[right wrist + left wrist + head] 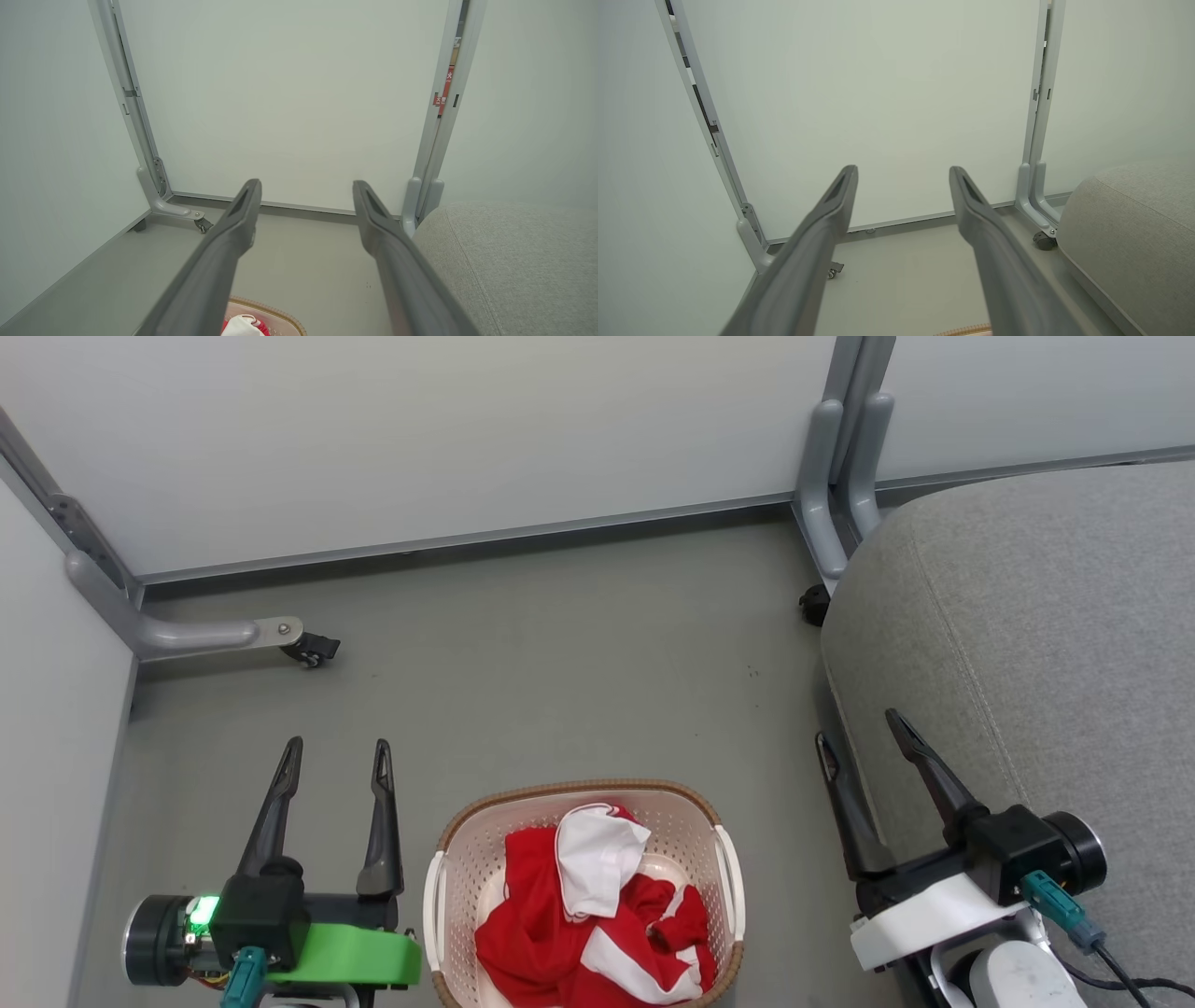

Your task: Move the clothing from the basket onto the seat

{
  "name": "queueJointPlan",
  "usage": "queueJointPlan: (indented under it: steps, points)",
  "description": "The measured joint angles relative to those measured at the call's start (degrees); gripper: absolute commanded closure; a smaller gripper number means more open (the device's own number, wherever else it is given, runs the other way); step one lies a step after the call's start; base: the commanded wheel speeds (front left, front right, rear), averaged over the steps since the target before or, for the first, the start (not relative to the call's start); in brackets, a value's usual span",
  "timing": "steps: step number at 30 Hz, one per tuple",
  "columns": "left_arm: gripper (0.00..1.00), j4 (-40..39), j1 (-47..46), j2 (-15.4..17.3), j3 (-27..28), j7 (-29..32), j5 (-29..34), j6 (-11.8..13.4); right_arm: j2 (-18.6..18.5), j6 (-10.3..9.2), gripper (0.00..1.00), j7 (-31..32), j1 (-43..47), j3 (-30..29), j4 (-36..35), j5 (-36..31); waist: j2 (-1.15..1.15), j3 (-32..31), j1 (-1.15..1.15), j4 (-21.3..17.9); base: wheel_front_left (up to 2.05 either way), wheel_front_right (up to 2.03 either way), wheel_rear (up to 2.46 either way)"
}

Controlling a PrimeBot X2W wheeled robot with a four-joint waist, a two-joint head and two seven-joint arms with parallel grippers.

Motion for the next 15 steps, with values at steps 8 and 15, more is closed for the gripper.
queueJointPlan:
  steps: [8,15]
  points:
    - [0.0,0.1,0.4,0.0,-0.2,0.0,0.0,0.0,0.0,0.0,0.0,0.0,0.3,0.3,0.3,0.0,0.0,-0.7,0.0,0.0,0.0,0.0,0.0]
    - [0.0,1.2,0.7,0.0,-0.7,0.0,-0.8,-0.3,0.0,0.01,0.0,0.0,0.4,0.2,0.8,0.0,0.0,-0.4,0.0,-0.4,0.0,0.0,0.0]
